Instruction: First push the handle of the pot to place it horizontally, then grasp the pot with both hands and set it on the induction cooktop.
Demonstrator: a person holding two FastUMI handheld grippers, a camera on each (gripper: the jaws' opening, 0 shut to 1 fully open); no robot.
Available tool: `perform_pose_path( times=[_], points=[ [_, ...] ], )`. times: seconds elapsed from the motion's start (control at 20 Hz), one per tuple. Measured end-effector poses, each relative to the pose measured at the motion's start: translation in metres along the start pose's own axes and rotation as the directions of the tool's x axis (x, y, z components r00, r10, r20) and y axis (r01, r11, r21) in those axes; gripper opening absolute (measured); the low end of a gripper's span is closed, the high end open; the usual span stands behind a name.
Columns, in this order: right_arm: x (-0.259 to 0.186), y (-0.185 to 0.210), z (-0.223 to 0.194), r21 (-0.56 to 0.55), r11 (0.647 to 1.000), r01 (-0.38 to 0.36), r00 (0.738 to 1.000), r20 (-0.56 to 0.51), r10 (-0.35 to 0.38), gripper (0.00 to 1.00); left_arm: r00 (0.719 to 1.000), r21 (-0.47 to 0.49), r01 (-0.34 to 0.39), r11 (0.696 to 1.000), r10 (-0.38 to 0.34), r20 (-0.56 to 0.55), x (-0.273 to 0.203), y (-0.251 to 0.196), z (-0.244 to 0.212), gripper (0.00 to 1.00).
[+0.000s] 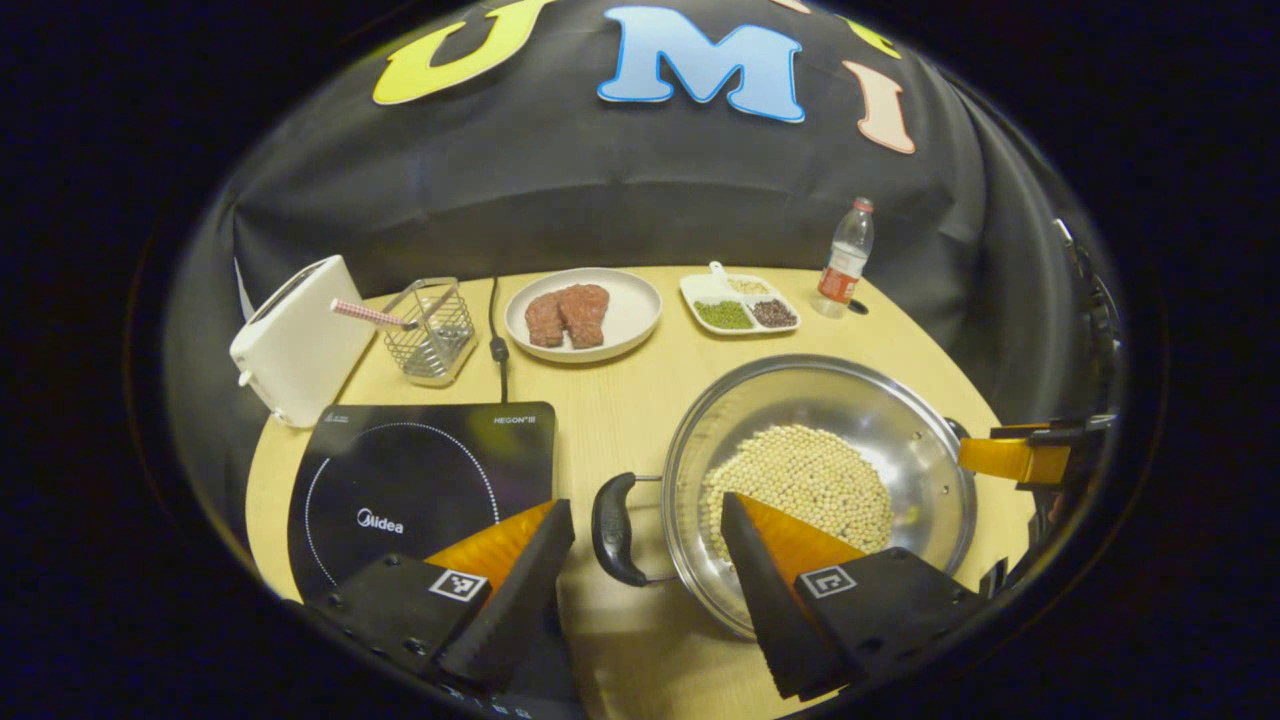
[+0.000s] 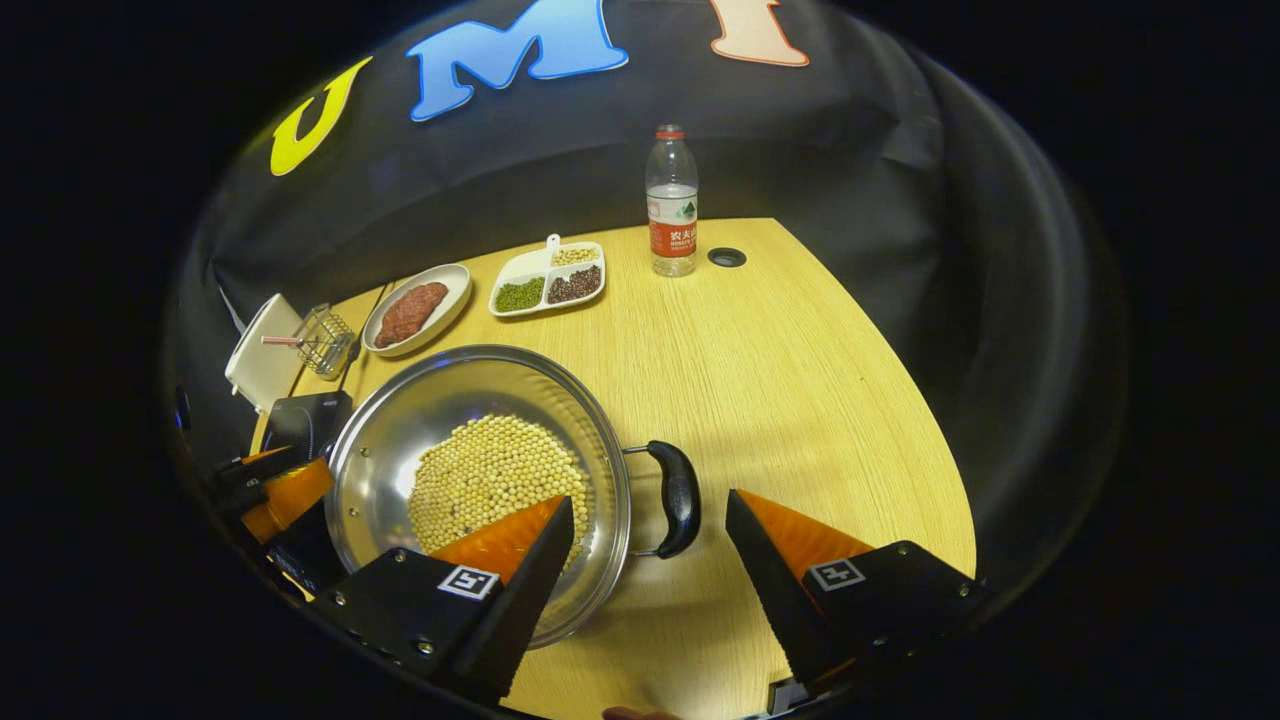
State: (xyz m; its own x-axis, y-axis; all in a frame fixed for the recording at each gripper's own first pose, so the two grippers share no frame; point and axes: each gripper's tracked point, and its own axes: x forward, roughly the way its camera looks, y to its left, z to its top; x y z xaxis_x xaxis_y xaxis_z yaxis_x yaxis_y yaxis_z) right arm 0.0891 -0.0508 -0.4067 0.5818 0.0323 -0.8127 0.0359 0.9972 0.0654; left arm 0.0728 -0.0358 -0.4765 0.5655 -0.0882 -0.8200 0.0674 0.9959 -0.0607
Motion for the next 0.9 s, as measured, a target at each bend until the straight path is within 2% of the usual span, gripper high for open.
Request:
perform_pose_path(
  times=[0.45, 0.5, 0.55, 0.6, 0.7, 0.8, 0.85, 0.9],
  points=[
    [0.035, -0.004, -0.012, -0.004, 0.999, 0.043, 0.998, -0.054, -0.043, 0.96, 0.999, 0.022, -0.019, 1.000, 0.020, -0.047, 0.021, 0.002, -0.021, 0.96],
    [0.037, -0.005, -0.014, -0.003, 0.999, 0.050, 0.997, -0.057, -0.050, 0.88, 0.999, 0.031, -0.021, 0.999, 0.022, -0.047, 0.023, 0.003, -0.022, 0.92],
    [0.039, -0.005, -0.015, -0.002, 0.999, 0.054, 0.997, -0.061, -0.054, 0.94, 0.999, 0.036, -0.022, 0.999, 0.023, -0.046, 0.023, 0.002, -0.022, 0.88],
    [0.044, -0.005, -0.016, -0.003, 0.998, 0.057, 0.996, -0.065, -0.057, 0.93, 0.999, 0.043, -0.028, 0.999, 0.030, -0.043, 0.023, 0.003, -0.022, 0.86],
    [0.048, -0.006, -0.016, -0.012, 0.998, 0.066, 0.995, -0.070, -0.066, 0.93, 0.999, 0.042, -0.028, 0.999, 0.029, -0.042, 0.024, 0.003, -0.021, 0.75],
    [0.050, -0.004, -0.016, -0.012, 0.998, 0.057, 0.995, -0.076, -0.058, 0.87, 0.999, 0.040, -0.033, 0.999, 0.034, -0.039, 0.026, 0.003, -0.020, 0.75],
    [0.050, -0.002, -0.017, -0.013, 0.998, 0.054, 0.995, -0.081, -0.055, 0.87, 0.999, 0.041, -0.036, 0.999, 0.038, -0.040, 0.026, 0.004, -0.020, 0.71],
    [0.054, -0.001, -0.017, -0.017, 0.999, 0.047, 0.995, -0.085, -0.049, 0.85, 0.999, 0.041, -0.040, 0.998, 0.042, -0.035, 0.027, 0.004, -0.018, 0.74]
  ],
)
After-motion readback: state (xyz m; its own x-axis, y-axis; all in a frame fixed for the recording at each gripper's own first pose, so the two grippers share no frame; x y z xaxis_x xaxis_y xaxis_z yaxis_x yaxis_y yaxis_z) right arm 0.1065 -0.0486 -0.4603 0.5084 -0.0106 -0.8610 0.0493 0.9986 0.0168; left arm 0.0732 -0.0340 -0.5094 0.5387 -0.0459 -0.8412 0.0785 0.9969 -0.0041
